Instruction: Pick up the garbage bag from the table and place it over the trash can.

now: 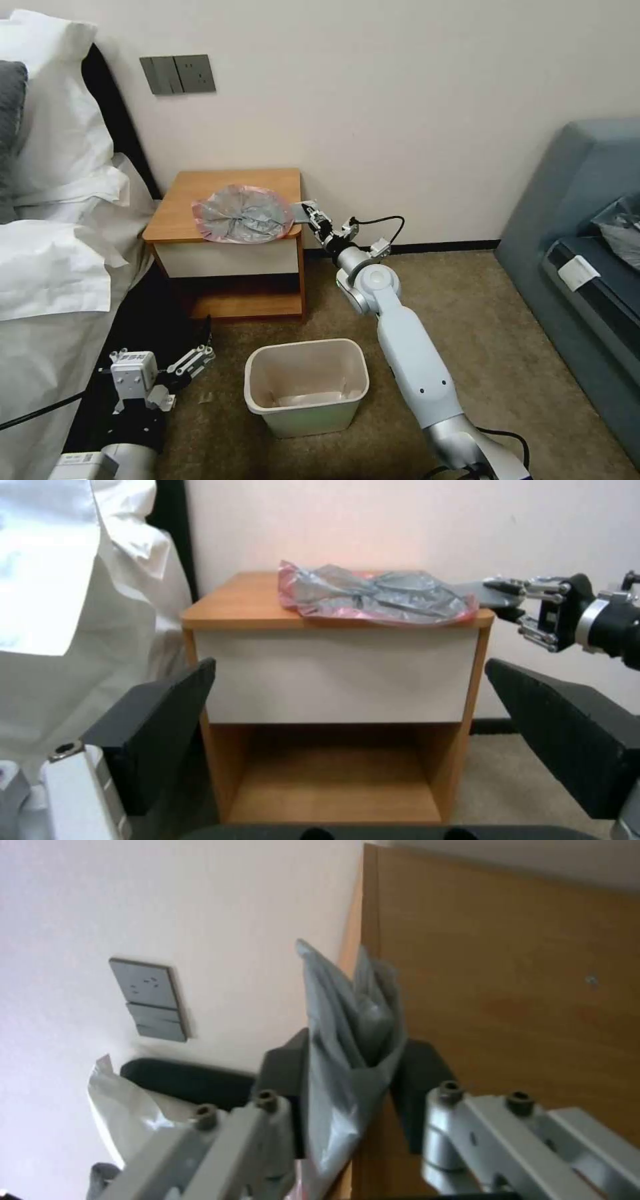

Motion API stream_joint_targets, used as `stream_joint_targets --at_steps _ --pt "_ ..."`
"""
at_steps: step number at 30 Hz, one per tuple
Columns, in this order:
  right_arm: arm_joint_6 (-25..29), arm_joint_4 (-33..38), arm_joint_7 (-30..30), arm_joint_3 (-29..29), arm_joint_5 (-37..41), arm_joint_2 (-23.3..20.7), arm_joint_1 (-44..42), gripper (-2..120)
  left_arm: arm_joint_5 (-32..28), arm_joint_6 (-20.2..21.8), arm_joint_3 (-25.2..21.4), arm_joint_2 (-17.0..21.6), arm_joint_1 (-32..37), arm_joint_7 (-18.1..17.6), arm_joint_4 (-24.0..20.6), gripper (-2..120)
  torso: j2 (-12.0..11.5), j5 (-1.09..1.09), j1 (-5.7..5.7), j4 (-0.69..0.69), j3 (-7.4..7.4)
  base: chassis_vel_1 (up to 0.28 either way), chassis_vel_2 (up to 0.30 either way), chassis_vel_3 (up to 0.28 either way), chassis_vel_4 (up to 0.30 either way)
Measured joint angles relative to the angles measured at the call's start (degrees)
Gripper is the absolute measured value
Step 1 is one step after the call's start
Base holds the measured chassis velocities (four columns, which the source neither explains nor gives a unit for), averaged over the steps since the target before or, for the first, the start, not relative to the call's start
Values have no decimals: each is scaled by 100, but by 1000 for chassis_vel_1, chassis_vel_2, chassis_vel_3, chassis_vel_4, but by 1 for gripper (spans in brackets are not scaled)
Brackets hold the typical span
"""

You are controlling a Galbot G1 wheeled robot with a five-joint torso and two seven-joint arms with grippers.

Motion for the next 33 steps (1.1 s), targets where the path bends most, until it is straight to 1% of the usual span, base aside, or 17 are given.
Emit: stream_joint_targets --at_steps 1,3,4,7,13,15,19,21,24,25,26,27,28,29,30,32,33 --pt "0 0 0 0 0 0 0 25 0 0 0 0 0 0 0 100 0 0 0 0 0 0 0 0 0" --pt "24 20 25 -6 0 -19 0 14 26 -18 7 -15 1 7 0 100 0 0 0 0 0 0 0 0 0" --pt "24 20 25 -6 0 -19 0 14 26 -18 7 -15 1 7 0 100 0 0 0 0 0 0 0 0 0" --pt "38 78 59 -10 5 -26 -17 1 38 -25 8 -14 2 10 0 100 0 0 0 0 0 0 0 0 0" --pt "92 440 411 -94 114 -130 -183 0 59 -50 7 2 -13 13 0 100 0 1 0 1 0 0 0 0 0" --pt "121 822 588 -188 203 -291 -395 0 63 -55 18 16 -50 19 0 100 0 0 0 0 0 0 0 0 0" --pt "139 1160 738 -248 289 -432 -584 0 63 -60 26 36 -106 22 0 100 0 0 0 0 0 0 0 0 0" --pt "196 1622 1013 -295 424 -574 -819 0 63 -63 42 51 -169 23 0 100 0 1 0 0 0 0 0 0 0" --pt "219 1759 1102 -307 464 -614 -895 0 62 -64 50 55 -193 23 0 100 0 0 0 -1 0 0 0 0 0" --pt "318 2195 1336 -364 518 -764 -1153 0 55 -65 79 80 -272 24 0 100 0 0 0 1 0 0 0 0 0" --pt "318 2195 1336 -364 518 -764 -1153 0 55 -65 79 80 -272 24 0 100 0 0 0 1 0 0 0 0 0" --pt "361 2477 1450 -404 519 -883 -1363 0 38 -64 91 109 -331 26 0 100 0 1 0 0 0 0 0 0 0" --pt "361 2477 1450 -404 519 -883 -1363 0 38 -64 91 109 -331 26 0 100 0 1 0 0 0 0 0 0 0" --pt "389 2753 1521 -413 526 -975 -1564 0 11 -59 95 133 -393 27 0 100 0 1 0 -1 0 0 0 0 0" --pt "389 2753 1521 -413 526 -975 -1564 0 11 -59 95 133 -393 27 0 100 0 1 0 -1 0 0 0 0 0" --pt "417 3276 1626 -417 565 -1146 -1902 0 -37 -42 96 157 -496 27 0 100 0 0 0 0 0 0 0 0 0" --pt "417 3276 1626 -417 565 -1146 -1902 0 -37 -42 96 157 -496 27 0 100 0 0 0 0 0 0 0 0 0"
